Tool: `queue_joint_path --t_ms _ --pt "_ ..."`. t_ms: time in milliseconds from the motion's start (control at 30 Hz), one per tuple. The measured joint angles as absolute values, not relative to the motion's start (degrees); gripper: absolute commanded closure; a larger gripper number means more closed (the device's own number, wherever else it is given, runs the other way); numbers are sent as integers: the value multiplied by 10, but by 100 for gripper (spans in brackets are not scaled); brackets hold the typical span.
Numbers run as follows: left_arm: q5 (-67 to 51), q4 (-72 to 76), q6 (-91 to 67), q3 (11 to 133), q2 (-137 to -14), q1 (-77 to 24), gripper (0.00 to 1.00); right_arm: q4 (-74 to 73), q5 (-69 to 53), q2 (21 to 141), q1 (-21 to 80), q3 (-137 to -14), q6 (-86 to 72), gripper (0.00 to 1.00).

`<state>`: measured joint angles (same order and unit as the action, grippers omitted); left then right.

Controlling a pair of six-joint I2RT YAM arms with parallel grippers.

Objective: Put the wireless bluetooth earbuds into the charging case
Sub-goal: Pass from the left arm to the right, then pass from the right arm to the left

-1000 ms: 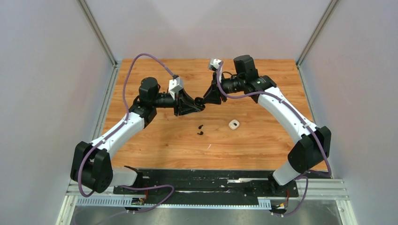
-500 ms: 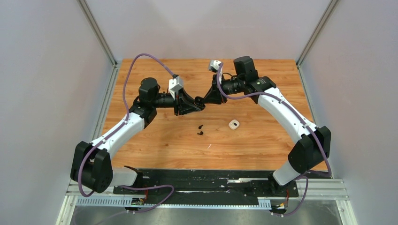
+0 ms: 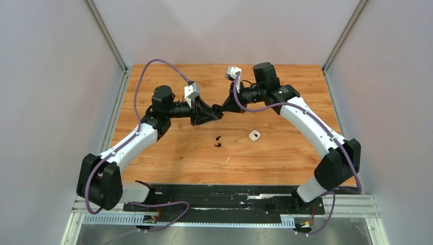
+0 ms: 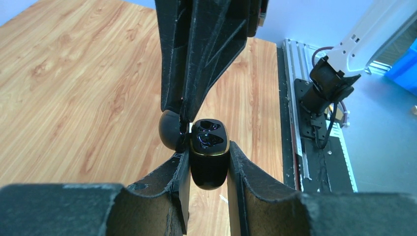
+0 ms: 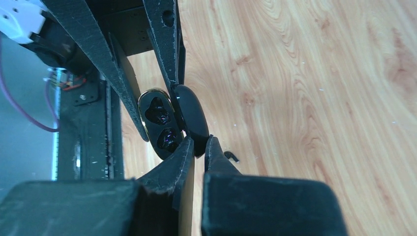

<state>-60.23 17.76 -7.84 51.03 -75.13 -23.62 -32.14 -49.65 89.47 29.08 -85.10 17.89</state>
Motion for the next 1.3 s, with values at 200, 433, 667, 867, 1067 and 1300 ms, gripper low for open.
queue_joint_path --t_ms 200,433,667,867,1067,1300 --pt "-562 128 -75 511 -744 -236 35 -325 -431 889 308 -851 242 100" --pt "-528 -59 -34 565 -705 -234 29 -346 -365 875 334 -851 379 100" --pt "-506 -169 -27 674 -686 -230 40 -371 -325 854 388 -851 498 100" --pt "-482 -230 -26 731 -744 -230 38 -402 -312 853 419 -851 539 100" --pt "-482 -324 -3 778 -787 -228 36 -431 -298 859 428 -868 548 100" --pt "-506 -387 20 802 -809 -228 40 -439 -287 863 430 -872 550 100"
